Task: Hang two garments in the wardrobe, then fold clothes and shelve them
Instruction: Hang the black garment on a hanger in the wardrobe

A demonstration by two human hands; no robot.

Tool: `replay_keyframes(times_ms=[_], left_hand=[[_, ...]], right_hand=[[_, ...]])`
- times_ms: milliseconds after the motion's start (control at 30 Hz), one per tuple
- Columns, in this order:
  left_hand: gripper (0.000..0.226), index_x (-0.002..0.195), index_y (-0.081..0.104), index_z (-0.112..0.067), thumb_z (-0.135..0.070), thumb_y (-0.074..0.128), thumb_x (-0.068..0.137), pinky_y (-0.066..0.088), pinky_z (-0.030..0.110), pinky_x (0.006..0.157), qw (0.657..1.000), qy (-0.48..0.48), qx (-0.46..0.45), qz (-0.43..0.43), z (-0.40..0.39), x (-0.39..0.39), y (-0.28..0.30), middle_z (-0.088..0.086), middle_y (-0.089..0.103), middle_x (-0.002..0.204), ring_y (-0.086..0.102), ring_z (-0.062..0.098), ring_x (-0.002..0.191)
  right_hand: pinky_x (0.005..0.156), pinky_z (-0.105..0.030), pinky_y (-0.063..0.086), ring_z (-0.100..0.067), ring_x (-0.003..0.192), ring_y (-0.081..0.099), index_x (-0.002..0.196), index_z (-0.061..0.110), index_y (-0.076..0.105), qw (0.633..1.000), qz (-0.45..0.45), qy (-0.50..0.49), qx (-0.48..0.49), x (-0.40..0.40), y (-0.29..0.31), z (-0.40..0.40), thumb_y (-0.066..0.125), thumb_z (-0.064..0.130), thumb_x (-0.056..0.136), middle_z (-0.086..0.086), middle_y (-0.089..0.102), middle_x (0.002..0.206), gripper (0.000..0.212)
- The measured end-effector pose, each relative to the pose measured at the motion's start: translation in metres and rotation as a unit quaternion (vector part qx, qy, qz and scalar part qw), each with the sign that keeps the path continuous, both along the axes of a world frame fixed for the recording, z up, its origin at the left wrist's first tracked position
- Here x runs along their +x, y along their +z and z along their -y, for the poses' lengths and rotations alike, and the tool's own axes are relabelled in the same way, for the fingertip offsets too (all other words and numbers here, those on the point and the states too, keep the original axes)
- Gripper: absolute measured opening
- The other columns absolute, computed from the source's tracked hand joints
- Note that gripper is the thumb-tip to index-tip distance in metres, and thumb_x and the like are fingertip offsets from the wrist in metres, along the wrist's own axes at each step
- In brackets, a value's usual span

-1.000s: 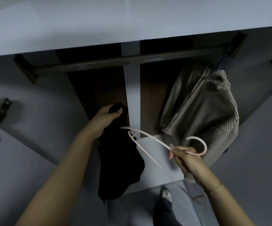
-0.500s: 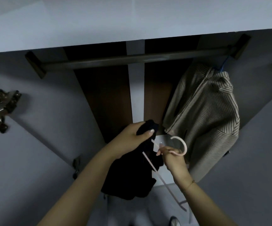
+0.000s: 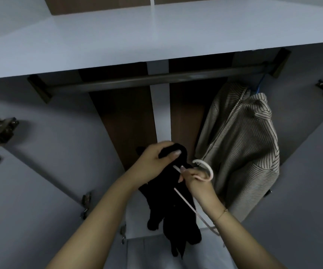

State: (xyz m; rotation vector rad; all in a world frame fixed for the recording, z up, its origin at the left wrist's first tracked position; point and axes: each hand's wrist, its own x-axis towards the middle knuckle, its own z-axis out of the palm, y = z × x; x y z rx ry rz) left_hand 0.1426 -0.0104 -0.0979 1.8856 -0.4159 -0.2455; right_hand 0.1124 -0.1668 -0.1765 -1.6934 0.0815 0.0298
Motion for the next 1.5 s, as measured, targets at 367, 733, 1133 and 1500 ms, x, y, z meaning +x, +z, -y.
replay_keyframes(times_ms=[367, 733, 1133, 1500], left_hand=[[0.033, 0.099, 0.055, -0.018, -0.05, 0.055, 0.088, 0.021, 0.036, 0.103, 0.835, 0.146, 0.33, 0.415, -0.002, 0.015, -0.023, 0.001, 0.049, 0.114, 0.043, 0.018, 0.109], [0.014, 0.097, 0.061, -0.028, -0.033, 0.048, 0.1, 0.028, 0.025, 0.084, 0.924, -0.003, 0.267, 0.275, 0.001, 0.051, -0.004, -0.014, 0.06, 0.093, 0.052, 0.008, 0.09], [0.032, 0.1, 0.064, -0.008, -0.038, 0.059, 0.091, 0.05, 0.023, 0.076, 0.98, 0.131, -0.149, -0.01, -0.052, 0.047, 0.006, 0.01, 0.063, 0.092, 0.062, 0.021, 0.085], [0.023, 0.075, 0.057, -0.018, -0.029, 0.054, 0.095, 0.048, 0.018, 0.066, 0.961, 0.177, -0.214, -0.013, -0.083, 0.009, 0.026, -0.002, 0.057, 0.073, 0.058, 0.009, 0.069]], right_hand=[[0.052, -0.015, 0.031, -0.004, 0.044, 0.032, 0.066, -0.009, 0.052, 0.995, 0.068, 0.018, 0.065, 0.018, 0.035, 0.022, 0.05, 0.019, 0.1, 0.002, 0.032, 0.047, 0.045], [0.057, -0.019, 0.047, -0.01, 0.05, 0.061, 0.065, 0.016, 0.07, 0.985, 0.172, -0.011, -0.028, 0.045, 0.071, 0.029, 0.069, 0.016, 0.089, 0.004, 0.064, 0.053, 0.024], [0.095, -0.024, 0.049, -0.01, 0.106, 0.061, 0.105, 0.026, 0.064, 0.975, 0.195, -0.107, 0.004, 0.005, -0.036, 0.071, 0.045, -0.009, 0.094, 0.004, 0.065, 0.111, 0.041], [0.095, -0.026, 0.041, -0.023, 0.11, 0.054, 0.118, 0.011, 0.058, 0.894, -0.224, 0.36, -0.146, 0.066, -0.115, -0.017, 0.047, 0.008, 0.099, -0.003, 0.056, 0.116, 0.022]])
